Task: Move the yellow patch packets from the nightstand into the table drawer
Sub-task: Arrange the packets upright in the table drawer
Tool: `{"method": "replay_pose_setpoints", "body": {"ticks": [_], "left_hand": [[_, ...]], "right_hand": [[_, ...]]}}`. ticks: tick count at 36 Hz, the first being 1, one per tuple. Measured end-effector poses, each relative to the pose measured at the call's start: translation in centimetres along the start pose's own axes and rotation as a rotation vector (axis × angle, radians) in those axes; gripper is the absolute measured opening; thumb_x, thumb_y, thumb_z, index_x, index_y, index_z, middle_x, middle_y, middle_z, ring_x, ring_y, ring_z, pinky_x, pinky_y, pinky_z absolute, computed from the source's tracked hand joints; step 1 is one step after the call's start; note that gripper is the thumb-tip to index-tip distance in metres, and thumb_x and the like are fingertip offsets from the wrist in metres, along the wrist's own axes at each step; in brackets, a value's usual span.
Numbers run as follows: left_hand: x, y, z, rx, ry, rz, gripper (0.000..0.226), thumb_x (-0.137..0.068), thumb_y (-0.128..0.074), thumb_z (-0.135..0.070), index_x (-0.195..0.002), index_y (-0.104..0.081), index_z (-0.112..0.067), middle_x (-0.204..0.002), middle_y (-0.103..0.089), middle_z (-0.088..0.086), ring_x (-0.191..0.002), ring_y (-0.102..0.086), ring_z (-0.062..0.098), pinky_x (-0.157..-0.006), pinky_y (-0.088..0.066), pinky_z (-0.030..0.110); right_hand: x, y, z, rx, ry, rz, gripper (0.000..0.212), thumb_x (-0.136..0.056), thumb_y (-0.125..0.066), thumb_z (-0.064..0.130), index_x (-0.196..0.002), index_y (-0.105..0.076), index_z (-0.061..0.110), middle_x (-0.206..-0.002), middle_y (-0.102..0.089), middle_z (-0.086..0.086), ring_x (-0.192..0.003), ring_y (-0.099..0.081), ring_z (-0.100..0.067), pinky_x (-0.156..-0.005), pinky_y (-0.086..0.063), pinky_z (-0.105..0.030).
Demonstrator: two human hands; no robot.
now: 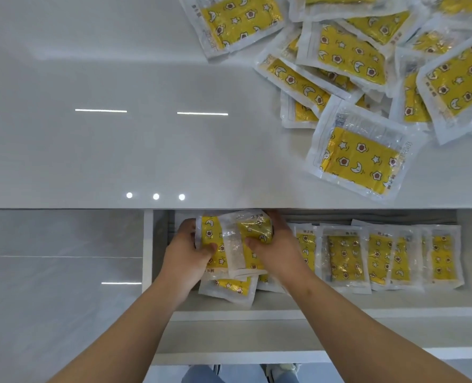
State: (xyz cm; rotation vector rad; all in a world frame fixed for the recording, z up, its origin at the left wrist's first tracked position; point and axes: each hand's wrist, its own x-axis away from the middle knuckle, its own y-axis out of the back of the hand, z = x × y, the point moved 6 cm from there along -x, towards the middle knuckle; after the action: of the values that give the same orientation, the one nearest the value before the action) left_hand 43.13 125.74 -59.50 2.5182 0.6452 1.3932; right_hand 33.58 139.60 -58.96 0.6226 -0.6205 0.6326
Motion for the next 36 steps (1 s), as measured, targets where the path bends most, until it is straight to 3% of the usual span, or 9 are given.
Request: {"method": "replay_pose_setpoints", "body": {"ticks": [3, 8, 13, 16, 22, 25, 29, 33, 36], "left_hand": [[-0.3, 0.9, 0.4, -0.195, 0.002, -0.063, 0.033, -0.088, -0.057, -0.006, -0.118, -0.045, -0.014, -0.087, -0.054, -0.003, -0.076, -0.052, 0.014, -0.059, -0.042, 0.02], [-0.4, 1.5, 2.2, -0.244, 0.06, -0.012, 0.067, -0.088, -0.055, 0.001, -0.142, -0.023, -0.023, -0.111, -0.055, 0.006, -0.088, -0.058, 0.023, -0.07, -0.048, 0.028], [-0.7, 0.6, 3.0, -0.414, 0.038, -0.01, 0.087, -0.091, -0.048, 0.004, -0.146, 0.002, -0.04, -0.07, -0.042, -0.008, -0.058, -0.052, 0.012, -0.048, -0.045, 0.021], [-0.7, 0.3, 2.7, -0.511, -0.025, -0.035, 0.079, -0.09, -0.044, 0.004, -0.146, -0.007, -0.037, -0.073, -0.052, -0.001, -0.062, -0.057, 0.017, -0.056, -0.051, 0.028], [-0.6, 0.2, 1.5, -0.968, -0.118, -0.138, 0.055, -0.092, -0.052, -0.015, -0.141, -0.029, -0.023, -0.13, -0.046, 0.011, -0.109, -0.056, 0.029, -0.084, -0.053, 0.034], [-0.3, 0.1, 0.9, -1.159, -0.256, -0.231, 0.061, -0.056, -0.084, -0.007, -0.112, -0.06, -0.001, -0.118, -0.058, 0.022, -0.098, -0.062, 0.04, -0.07, -0.056, 0.038], [-0.3, 0.3, 0.7, -1.242, -0.322, -0.249, 0.053, -0.035, -0.086, 0.0, -0.085, -0.069, 0.0, -0.109, -0.064, 0.024, -0.091, -0.063, 0.041, -0.068, -0.053, 0.041], [0.0, -0.6, 0.4, -1.268, -0.504, -0.133, 0.092, -0.019, -0.09, -0.007, -0.108, -0.068, -0.009, -0.123, -0.06, 0.016, -0.108, -0.058, 0.04, -0.076, -0.055, 0.045], [0.5, -2.6, 1.7, -1.34, -0.585, 0.194, 0.093, -0.071, -0.075, -0.016, -0.148, -0.023, -0.02, -0.157, -0.014, 0.006, -0.143, -0.018, 0.031, -0.11, -0.03, 0.045]], "right_hand": [[-0.3, 0.3, -0.5, -0.003, -0.034, -0.031, 0.056, -0.085, -0.062, 0.013, -0.134, -0.04, 0.027, -0.113, -0.054, 0.007, -0.074, -0.053, -0.011, -0.054, -0.04, -0.015], [-0.6, 1.2, -1.5, 0.011, -0.067, -0.088, 0.054, -0.085, -0.06, 0.012, -0.133, -0.04, 0.028, -0.106, -0.058, 0.002, -0.063, -0.054, -0.017, -0.051, -0.041, -0.021], [-0.4, 2.4, -1.8, -0.016, -0.088, -0.155, 0.056, -0.086, -0.059, 0.009, -0.134, -0.039, 0.029, -0.096, -0.057, 0.005, -0.066, -0.057, -0.017, -0.051, -0.045, -0.023], [-0.1, 3.3, -1.9, -0.029, -0.096, -0.199, 0.056, -0.086, -0.059, 0.009, -0.134, -0.039, 0.029, -0.1, -0.059, 0.005, -0.066, -0.056, -0.014, -0.049, -0.042, -0.02], [0.0, 4.2, -1.6, -0.023, -0.06, -0.19, 0.055, -0.084, -0.062, 0.008, -0.132, -0.042, 0.027, -0.094, -0.06, 0.006, -0.067, -0.054, -0.004, -0.05, -0.041, -0.013], [0.1, 3.4, -1.3, -0.024, -0.044, -0.151, 0.053, -0.084, -0.061, 0.005, -0.129, -0.044, 0.027, -0.084, -0.051, 0.022, -0.066, -0.052, -0.001, -0.05, -0.042, -0.009], [-0.1, 2.4, -1.2, -0.006, -0.039, -0.076, 0.056, -0.084, -0.062, 0.008, -0.131, -0.042, 0.03, -0.086, -0.051, 0.02, -0.066, -0.05, 0.003, -0.052, -0.04, -0.008], [-0.1, 2.3, -1.6, -0.036, -0.049, -0.078, 0.056, -0.083, -0.064, 0.008, -0.131, -0.042, 0.029, -0.101, -0.056, 0.01, -0.065, -0.052, -0.002, -0.051, -0.04, -0.011], [-0.2, 2.5, -1.9, -0.063, -0.056, -0.097, 0.056, -0.083, -0.064, 0.006, -0.131, -0.043, 0.026, -0.102, -0.056, 0.008, -0.06, -0.052, -0.008, -0.051, -0.04, -0.017]]}}
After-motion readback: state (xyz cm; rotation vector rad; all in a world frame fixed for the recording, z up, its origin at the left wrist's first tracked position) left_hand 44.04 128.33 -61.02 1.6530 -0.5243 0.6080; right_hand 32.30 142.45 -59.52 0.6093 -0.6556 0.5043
